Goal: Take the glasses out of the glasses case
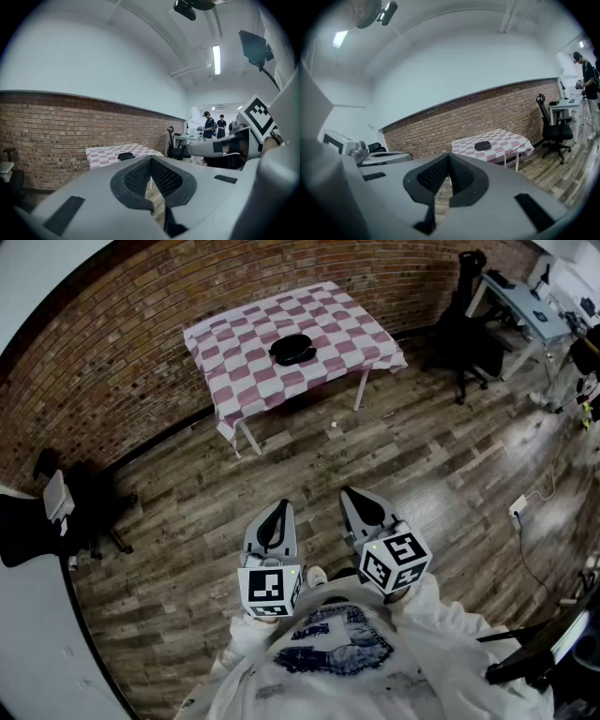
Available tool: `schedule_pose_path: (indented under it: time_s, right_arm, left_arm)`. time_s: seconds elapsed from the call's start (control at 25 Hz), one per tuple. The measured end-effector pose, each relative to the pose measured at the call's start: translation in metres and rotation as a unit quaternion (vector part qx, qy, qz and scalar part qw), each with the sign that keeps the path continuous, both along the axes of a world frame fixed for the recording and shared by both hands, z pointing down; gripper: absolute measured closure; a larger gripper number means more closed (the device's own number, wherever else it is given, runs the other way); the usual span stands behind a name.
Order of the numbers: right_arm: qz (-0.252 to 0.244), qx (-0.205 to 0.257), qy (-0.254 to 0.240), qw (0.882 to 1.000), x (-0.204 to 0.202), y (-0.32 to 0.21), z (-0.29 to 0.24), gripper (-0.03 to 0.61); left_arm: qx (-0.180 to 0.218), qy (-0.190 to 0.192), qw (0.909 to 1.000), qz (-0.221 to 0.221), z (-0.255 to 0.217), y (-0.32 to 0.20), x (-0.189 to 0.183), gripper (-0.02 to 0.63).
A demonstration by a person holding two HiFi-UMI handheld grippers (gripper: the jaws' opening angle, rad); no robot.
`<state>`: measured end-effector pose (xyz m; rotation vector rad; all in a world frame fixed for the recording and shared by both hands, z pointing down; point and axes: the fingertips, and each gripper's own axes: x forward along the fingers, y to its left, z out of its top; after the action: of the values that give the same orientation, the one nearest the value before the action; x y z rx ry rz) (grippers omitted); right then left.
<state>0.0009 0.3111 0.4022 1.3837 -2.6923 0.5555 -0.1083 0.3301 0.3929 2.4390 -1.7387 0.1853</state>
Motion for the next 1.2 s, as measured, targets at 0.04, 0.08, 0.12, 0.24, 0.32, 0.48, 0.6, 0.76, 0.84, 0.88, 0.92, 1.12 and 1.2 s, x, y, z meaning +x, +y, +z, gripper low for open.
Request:
schedule_pose_path:
  time_s: [0.04, 0.08, 0.12, 0.24, 0.32, 0.48, 0.6, 0.76, 0.84, 0.88, 0.92, 1.12, 1.2]
  right_arm:
    - [-0.001, 0.002, -0.001, 1.0, 0.0, 0.007, -0.001, 0.565]
    - [-0.001, 0.003, -0.003, 1.0, 0.001, 0.014, -0.002, 0.565]
    - [0.0, 0.005, -0.004, 1.0, 0.003, 0.021, -0.003, 0.565]
    - [0.009, 0.01, -0.008, 1.0, 0.01, 0.034, -0.005, 0.565]
    - [0.012, 0.015, -0.01, 1.0, 0.011, 0.039, -0.008, 0.565]
    - [0.013, 0.019, -0.026, 0.999, 0.01, 0.048, -0.014, 0.565]
    - [0.013, 0.012, -0.03, 0.999, 0.008, 0.052, -0.011, 0.565]
    - [0.018, 0.004, -0.025, 1.0, 0.008, 0.057, -0.006, 0.565]
    - [0.017, 0.002, -0.023, 1.0, 0.006, 0.057, -0.003, 0.565]
    - [0.016, 0.001, -0.021, 1.0, 0.004, 0.056, -0.002, 0.565]
    - [0.014, 0.0, -0.019, 1.0, 0.002, 0.054, 0.0, 0.565]
    - [0.006, 0.001, -0.013, 1.0, -0.012, 0.041, 0.005, 0.565]
    - [-0.001, -0.001, -0.013, 1.0, -0.018, 0.033, 0.007, 0.565]
  left_arm:
    - [-0.001, -0.004, 1.0, -0.001, -0.001, 0.007, 0.0, 0.606]
    - [-0.002, -0.007, 1.0, -0.002, -0.001, 0.014, 0.001, 0.606]
    - [-0.004, -0.009, 1.0, -0.001, -0.001, 0.02, 0.002, 0.606]
    - [-0.01, -0.012, 0.9999, 0.003, 0.002, 0.034, 0.008, 0.606]
    - [-0.011, -0.013, 0.9998, 0.006, 0.001, 0.04, 0.009, 0.606]
    - [-0.005, -0.012, 0.9999, 0.011, -0.003, 0.048, 0.01, 0.606]
    - [-0.009, -0.01, 0.9999, 0.011, -0.001, 0.053, 0.01, 0.606]
    - [-0.021, -0.006, 0.9997, 0.007, 0.006, 0.06, 0.006, 0.606]
    - [-0.022, -0.003, 0.9998, 0.004, 0.008, 0.06, 0.002, 0.606]
    - [-0.022, -0.002, 0.9998, 0.002, 0.01, 0.06, 0.0, 0.606]
    - [-0.023, -0.002, 0.9997, 0.0, 0.012, 0.059, -0.002, 0.606]
    - [-0.035, 0.006, 0.9993, -0.009, 0.022, 0.049, -0.014, 0.606]
    - [-0.037, 0.005, 0.9992, -0.014, 0.024, 0.043, -0.018, 0.606]
